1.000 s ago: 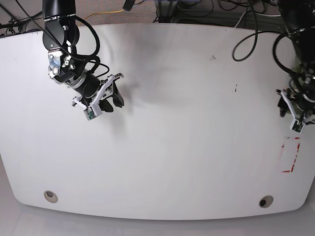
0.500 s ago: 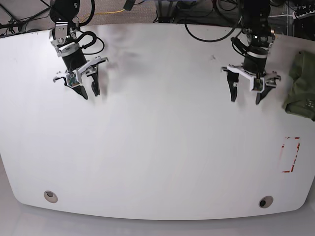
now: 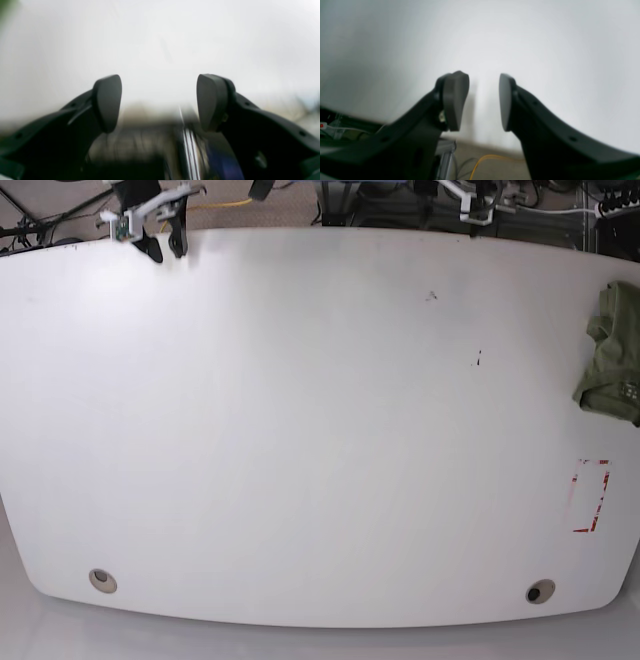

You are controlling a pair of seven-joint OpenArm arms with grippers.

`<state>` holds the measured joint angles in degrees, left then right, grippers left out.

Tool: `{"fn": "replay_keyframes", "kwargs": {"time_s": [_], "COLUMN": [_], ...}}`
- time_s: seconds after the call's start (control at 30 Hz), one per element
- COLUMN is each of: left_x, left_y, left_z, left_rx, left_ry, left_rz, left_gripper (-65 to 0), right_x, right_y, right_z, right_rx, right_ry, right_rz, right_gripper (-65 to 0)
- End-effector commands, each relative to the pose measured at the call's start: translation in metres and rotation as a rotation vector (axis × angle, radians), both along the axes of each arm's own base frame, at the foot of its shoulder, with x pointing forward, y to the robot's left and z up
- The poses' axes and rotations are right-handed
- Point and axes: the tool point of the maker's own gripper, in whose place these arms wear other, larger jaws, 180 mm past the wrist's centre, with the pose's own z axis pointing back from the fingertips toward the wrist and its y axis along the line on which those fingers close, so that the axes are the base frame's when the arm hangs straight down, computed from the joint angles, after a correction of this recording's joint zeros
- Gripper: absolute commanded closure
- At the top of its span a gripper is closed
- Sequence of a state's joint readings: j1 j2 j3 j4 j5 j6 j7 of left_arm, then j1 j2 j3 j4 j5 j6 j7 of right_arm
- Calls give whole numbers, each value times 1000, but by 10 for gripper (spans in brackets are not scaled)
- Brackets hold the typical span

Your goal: Fold the T-shirt properly

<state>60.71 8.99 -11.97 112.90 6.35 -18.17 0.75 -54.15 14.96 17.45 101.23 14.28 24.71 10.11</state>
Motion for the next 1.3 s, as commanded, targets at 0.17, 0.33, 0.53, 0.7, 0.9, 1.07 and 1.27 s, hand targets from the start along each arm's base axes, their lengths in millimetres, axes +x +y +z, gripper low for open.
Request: {"fn": "replay_keyframes", "kwargs": {"time_s": [0.17, 0.33, 0.53, 0.7, 0.9, 1.07, 1.27], "left_x": [-68, -89, -109, -120, -128, -116, -94], "left_y": [-17, -21, -10, 6, 6, 12, 13], "left_z": [-37, -81, -140, -191, -235, -256, -269], "left_rx": [-121, -174, -198, -185, -204, -206, -217], "left_ry": [187, 287, 414, 534, 669, 733, 773], "left_rz": [21, -8, 41, 68, 116, 143, 165], "left_gripper": [-432, -429, -404, -403, -403, -403, -403], "right_x": [-84, -138, -160, -159, -151, -142, -130], "right_y": [1, 14, 21, 28, 15, 3, -6], "right_z": [-32, -86, -138, -169, -202, -222, -239], "right_rx": [60, 108, 135, 153, 138, 121, 115], "right_ry": [180, 373, 498, 553, 616, 678, 729], "right_rz": [-88, -97, -126, -145, -193, -218, -251], "right_gripper": [-224, -224, -224, -224, -224, -224, -224]}}
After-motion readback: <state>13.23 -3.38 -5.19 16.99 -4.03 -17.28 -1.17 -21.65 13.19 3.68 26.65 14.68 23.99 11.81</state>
